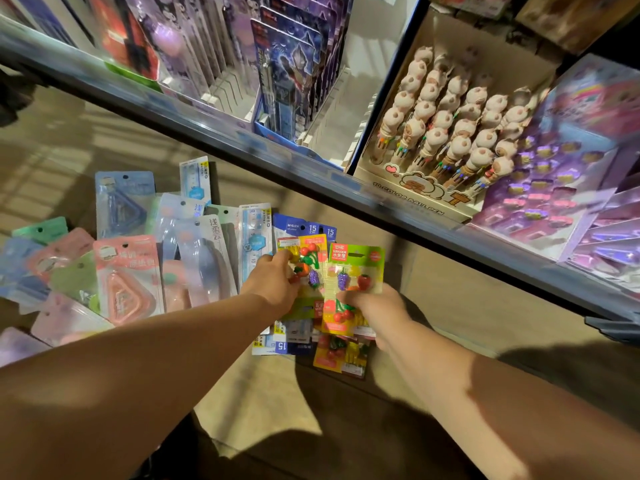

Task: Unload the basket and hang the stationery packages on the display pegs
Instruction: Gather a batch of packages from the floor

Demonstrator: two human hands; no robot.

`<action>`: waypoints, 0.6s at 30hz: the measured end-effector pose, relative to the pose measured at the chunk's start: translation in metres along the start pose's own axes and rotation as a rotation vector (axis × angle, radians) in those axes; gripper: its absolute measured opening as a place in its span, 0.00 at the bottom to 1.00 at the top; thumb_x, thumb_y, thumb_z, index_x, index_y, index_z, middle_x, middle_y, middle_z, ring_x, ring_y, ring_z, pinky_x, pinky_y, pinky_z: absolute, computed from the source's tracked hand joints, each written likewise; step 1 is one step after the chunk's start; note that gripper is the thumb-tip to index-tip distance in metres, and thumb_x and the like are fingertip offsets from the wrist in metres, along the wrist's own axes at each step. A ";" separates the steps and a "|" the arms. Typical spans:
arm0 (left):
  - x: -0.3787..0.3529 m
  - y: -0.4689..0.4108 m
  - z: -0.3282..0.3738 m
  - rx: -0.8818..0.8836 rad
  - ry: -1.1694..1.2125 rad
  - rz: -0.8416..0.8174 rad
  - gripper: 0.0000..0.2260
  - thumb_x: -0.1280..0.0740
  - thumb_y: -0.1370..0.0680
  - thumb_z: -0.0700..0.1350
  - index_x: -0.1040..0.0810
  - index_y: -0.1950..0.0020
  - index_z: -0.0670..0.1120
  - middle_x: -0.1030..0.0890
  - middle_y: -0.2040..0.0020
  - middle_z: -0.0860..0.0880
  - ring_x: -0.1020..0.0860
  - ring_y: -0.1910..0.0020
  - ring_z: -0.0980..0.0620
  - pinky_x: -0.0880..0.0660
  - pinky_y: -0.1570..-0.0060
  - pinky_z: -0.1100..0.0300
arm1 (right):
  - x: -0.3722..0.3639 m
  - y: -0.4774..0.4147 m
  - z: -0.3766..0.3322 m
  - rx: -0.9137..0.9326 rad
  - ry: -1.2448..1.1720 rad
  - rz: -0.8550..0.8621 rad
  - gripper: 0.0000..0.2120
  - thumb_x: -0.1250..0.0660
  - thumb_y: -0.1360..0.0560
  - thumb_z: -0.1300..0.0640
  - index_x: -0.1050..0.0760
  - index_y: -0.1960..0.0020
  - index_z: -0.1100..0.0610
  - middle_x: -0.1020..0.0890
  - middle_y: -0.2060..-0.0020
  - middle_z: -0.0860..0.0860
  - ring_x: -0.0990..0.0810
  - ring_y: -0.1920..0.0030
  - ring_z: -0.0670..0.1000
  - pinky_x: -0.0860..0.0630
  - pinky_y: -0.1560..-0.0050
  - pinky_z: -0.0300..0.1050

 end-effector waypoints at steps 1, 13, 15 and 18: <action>0.000 0.000 -0.002 -0.016 -0.016 -0.009 0.23 0.35 0.20 0.47 0.35 0.26 0.49 0.33 0.30 0.44 0.26 0.38 0.42 0.28 0.47 0.55 | 0.005 -0.002 0.001 0.006 0.001 0.000 0.25 0.17 0.43 0.55 0.20 0.48 0.53 0.15 0.54 0.52 0.16 0.52 0.55 0.20 0.46 0.58; 0.000 -0.007 -0.009 0.030 0.044 -0.037 0.19 0.42 0.17 0.48 0.36 0.26 0.54 0.28 0.34 0.43 0.23 0.43 0.42 0.22 0.46 0.49 | 0.027 0.003 -0.029 0.072 -0.190 -0.265 0.17 0.26 0.31 0.67 0.22 0.43 0.61 0.16 0.49 0.61 0.17 0.49 0.62 0.21 0.45 0.62; -0.001 -0.006 -0.008 0.053 0.055 -0.009 0.20 0.40 0.17 0.48 0.37 0.26 0.52 0.28 0.33 0.42 0.24 0.43 0.42 0.24 0.46 0.52 | 0.014 0.000 -0.032 0.071 -0.135 -0.256 0.19 0.23 0.33 0.64 0.21 0.44 0.57 0.15 0.50 0.57 0.17 0.47 0.60 0.23 0.41 0.63; -0.001 -0.005 -0.007 0.039 0.048 -0.012 0.21 0.37 0.19 0.47 0.36 0.26 0.50 0.29 0.32 0.42 0.25 0.40 0.43 0.27 0.46 0.54 | 0.005 -0.007 -0.034 0.125 -0.084 -0.153 0.24 0.20 0.41 0.55 0.20 0.46 0.53 0.14 0.53 0.51 0.17 0.49 0.55 0.22 0.42 0.59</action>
Point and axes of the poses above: each hand's wrist, its own y-axis away from the middle knuckle, its own x-axis out of the back of the hand, z = x × y, the point moved 1 cm from there along -y, towards the middle knuckle
